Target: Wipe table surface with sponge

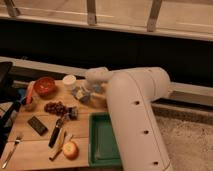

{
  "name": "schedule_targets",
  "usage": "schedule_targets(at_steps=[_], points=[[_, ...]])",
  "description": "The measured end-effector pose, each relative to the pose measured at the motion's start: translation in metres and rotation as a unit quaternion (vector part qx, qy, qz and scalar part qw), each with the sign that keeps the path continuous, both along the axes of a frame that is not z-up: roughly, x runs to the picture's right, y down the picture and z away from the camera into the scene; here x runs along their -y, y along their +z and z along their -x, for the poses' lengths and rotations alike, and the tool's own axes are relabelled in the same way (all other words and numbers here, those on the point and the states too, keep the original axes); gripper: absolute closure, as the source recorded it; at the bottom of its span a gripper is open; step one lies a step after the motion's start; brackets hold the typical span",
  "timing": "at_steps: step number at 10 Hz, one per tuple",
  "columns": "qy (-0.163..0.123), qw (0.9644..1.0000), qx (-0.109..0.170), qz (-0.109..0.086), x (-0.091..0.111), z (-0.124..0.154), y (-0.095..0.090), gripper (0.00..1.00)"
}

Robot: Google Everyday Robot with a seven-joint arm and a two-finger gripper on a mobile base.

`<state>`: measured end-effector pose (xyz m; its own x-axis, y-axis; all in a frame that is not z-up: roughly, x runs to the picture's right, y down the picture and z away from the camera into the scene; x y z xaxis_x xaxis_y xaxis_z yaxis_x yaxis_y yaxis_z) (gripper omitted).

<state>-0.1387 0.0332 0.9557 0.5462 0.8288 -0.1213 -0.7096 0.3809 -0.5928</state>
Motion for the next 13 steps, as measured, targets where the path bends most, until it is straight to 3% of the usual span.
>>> schedule_targets(at_steps=[3, 7, 9, 11, 13], points=[[-0.01, 0.9999, 0.001, 0.011, -0.017, 0.004, -0.015, 1.0], [-0.016, 0.9986, -0.043, 0.026, -0.026, -0.036, -0.037, 1.0], [-0.008, 0.9984, -0.053, 0.019, -0.015, -0.045, -0.033, 1.0], [0.006, 0.9989, -0.045, 0.008, 0.001, -0.044, -0.016, 1.0], [0.006, 0.9997, -0.022, 0.002, 0.01, -0.018, -0.004, 1.0]])
